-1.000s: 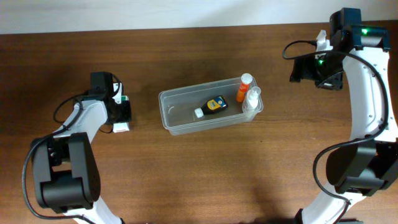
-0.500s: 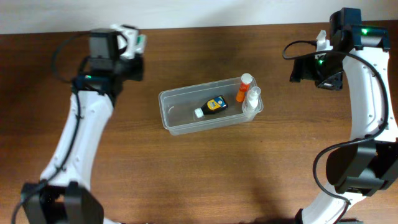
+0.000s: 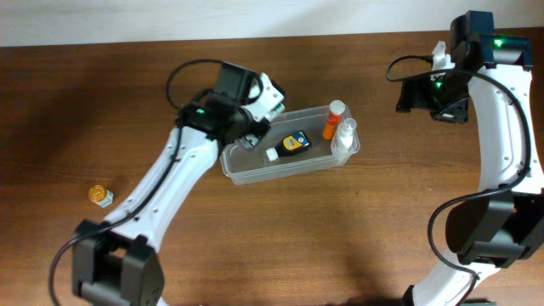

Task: Pack container
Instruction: 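Place the Panadol box into the container's left side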

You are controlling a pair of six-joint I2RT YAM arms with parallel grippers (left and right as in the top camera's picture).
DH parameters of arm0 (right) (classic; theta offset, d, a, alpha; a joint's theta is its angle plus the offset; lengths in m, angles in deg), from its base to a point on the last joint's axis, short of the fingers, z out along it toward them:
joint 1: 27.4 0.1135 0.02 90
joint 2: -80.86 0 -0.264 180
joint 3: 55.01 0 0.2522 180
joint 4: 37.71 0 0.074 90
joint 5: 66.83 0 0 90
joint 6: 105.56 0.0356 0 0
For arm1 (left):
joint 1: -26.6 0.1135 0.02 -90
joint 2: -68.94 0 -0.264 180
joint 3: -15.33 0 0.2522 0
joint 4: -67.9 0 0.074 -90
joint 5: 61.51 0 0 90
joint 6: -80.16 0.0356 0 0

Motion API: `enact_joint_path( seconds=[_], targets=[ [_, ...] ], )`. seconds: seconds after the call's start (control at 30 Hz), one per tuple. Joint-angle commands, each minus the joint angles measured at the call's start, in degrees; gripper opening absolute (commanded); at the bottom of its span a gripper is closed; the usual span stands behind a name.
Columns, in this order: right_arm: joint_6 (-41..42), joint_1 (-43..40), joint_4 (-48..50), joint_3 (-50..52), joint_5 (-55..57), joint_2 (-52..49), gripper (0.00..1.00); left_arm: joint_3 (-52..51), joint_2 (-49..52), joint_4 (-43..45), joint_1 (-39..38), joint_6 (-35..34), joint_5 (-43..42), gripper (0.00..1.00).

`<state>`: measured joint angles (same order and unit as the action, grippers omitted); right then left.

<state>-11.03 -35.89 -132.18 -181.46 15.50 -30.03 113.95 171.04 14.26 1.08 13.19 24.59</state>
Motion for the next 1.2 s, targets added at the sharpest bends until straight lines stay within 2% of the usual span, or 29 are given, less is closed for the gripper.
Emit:
enact_joint_path(
  seconds=[0.0, 0.17, 0.23, 0.33, 0.4, 0.57, 0.67, 0.77, 0.83, 0.87, 0.97, 1.17],
  targets=[
    [0.22, 0.22, 0.15, 0.09, -0.79, -0.24, 0.86, -0.33, 3.19, -0.11, -1.03, 1.31, -0.42, 0.31],
    [0.22, 0.22, 0.07, 0.09, -0.79, -0.24, 0.86, -0.33, 6.43, -0.50, -1.07, 1.31, -0.39, 0.33],
    [0.22, 0.22, 0.00, 0.09, -0.79, -0.24, 0.86, -0.33, 6.78, -0.85, -1.07, 1.31, -0.42, 0.42],
    [0.22, 0.22, -0.02, 0.09, -0.76, -0.24, 0.86, -0.33, 6.80, -0.92, -1.05, 1.29, -0.39, 0.50],
    [0.22, 0.22, -0.02, 0.09, -0.79, -0.24, 0.86, -0.33, 6.80, -0.92, -1.07, 1.29, -0.39, 0.62],
    [0.22, 0.22, -0.07, 0.09, -0.79, -0.24, 0.86, 0.02, 5.29, -0.92, -0.76, -1.66, 0.31, 0.69],
    [0.22, 0.22, -0.09, 0.09, -0.79, -0.24, 0.86, 0.50, 2.47, -0.92, 0.31, -5.92, 3.82, 0.71],
    [0.22, 0.22, -0.09, 0.09, -0.79, -0.24, 0.86, 0.50, -2.82, -1.38, 3.26, -10.78, 10.95, 0.73],
    [0.22, 0.22, -0.09, 0.09, -0.79, -0.24, 0.86, 0.50, -6.05, -1.97, 5.90, -13.79, 14.49, 0.83],
    [0.22, 0.22, -0.09, 0.09, -0.79, -0.24, 0.86, 0.50, -7.78, -2.45, 7.80, -16.15, 15.93, 0.99],
    [0.22, 0.22, -0.07, 0.09, -0.79, -0.24, 0.86, 0.50, -11.41, -4.33, 14.21, -23.76, 16.96, 1.00],
    [0.22, 0.22, -0.07, 0.09, -0.79, -0.24, 0.86, 0.35, -13.05, -14.60, 30.64, -47.67, 16.79, 0.99]
  ],
)
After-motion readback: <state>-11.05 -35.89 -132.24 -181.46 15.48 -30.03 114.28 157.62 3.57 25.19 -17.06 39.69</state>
